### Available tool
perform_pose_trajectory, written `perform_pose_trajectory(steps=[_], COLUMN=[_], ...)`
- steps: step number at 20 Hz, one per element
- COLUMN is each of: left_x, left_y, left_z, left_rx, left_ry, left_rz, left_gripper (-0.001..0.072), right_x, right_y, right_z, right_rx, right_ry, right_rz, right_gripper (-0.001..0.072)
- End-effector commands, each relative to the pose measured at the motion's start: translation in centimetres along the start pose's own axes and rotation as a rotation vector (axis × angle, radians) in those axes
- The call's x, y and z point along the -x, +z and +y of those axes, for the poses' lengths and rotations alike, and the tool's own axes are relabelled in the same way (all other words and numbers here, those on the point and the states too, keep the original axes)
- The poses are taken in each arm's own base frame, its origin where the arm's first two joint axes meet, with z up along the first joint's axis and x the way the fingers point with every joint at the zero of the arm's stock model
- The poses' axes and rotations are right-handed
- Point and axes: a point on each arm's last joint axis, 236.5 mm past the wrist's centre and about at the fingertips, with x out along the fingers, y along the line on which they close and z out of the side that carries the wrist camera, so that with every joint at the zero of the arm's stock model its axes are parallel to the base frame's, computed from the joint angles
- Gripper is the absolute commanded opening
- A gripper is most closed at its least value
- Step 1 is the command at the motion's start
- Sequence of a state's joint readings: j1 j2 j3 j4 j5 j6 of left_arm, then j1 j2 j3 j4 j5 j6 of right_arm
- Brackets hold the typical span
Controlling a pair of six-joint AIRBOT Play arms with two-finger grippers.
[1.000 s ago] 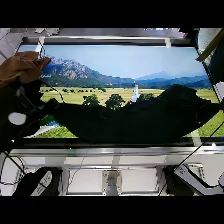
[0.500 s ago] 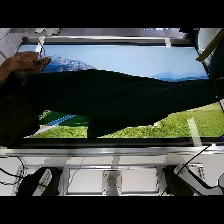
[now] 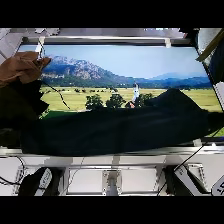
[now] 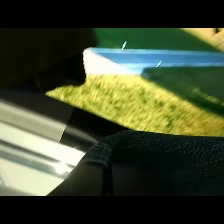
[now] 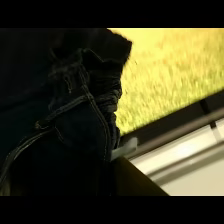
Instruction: Fold the clothes and pants, and hang the long-sleeved shirts on hangers.
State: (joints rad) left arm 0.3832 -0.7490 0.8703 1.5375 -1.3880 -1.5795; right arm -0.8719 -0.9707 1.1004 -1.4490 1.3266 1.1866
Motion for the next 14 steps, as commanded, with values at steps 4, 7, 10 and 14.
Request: perform_pose_trajectory(steps=[4, 7, 10, 14], left_x=[-8.3, -9.4, -8.6, -0.9], left_y=[-6.0, -5.7, -3.7, 5.9], left_z=[1.7, 0.7, -3.4, -12.2], left_rx=[-0.007, 0.011, 0.023, -0.006], left_ry=[0.057, 0.015, -0.156, -0.545], left_rz=[0.276, 0.290, 0.229, -0.112], left_gripper=[0.0019, 0.0019, 0.0313, 0.0415], right_x=[-6.4, -5.4, -5.0, -2.1], right_y=[-11.9, -13.2, -11.6, -4.4], right_z=[-4.4, -7.2, -7.0, -5.7], right_rx=[-0.155, -0.284, -0.339, -0.409], right_ry=[-0.071, -0.107, -0.071, 0.034], right_rz=[0.278, 0.263, 0.201, -0.022], right_gripper=[0.0024, 0.0024, 0.0270, 0.0523])
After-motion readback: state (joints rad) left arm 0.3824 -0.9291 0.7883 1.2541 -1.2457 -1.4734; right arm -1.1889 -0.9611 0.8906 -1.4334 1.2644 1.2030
